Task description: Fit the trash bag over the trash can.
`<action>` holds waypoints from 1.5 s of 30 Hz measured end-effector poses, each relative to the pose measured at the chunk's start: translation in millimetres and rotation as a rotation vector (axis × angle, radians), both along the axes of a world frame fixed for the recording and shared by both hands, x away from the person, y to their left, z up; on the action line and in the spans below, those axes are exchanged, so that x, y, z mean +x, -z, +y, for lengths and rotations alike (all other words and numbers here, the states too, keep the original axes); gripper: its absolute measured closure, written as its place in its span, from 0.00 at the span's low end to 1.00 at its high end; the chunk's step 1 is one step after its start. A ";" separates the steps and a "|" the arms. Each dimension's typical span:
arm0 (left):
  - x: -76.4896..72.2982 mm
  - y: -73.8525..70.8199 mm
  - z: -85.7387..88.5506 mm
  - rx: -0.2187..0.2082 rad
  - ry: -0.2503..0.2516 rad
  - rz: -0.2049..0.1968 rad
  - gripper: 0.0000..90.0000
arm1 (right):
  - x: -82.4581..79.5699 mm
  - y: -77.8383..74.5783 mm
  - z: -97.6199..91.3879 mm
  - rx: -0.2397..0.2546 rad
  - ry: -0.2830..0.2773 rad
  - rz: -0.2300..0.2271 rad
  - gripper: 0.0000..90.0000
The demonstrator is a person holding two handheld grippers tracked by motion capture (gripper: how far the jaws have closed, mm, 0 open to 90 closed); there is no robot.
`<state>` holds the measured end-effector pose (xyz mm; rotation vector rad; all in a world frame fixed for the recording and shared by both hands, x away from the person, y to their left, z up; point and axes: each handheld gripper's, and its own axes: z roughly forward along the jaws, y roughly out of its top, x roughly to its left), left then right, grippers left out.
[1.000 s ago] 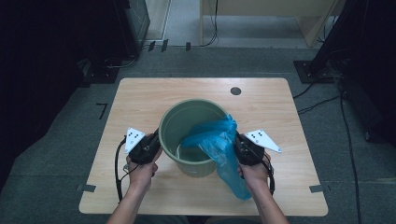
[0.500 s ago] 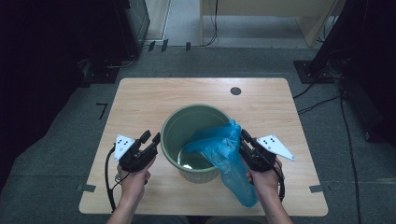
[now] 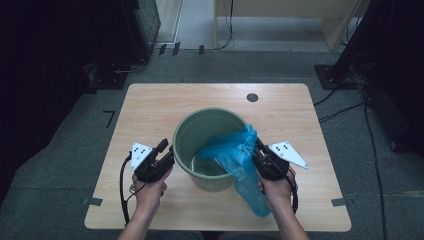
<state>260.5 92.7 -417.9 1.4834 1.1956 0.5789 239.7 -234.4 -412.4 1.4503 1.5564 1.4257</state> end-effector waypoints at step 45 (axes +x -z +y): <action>-109.3 -2.0 -100.9 0.103 0.374 -0.123 0.50 | -45.6 -25.5 7.1 -0.020 -0.101 -0.098 0.67</action>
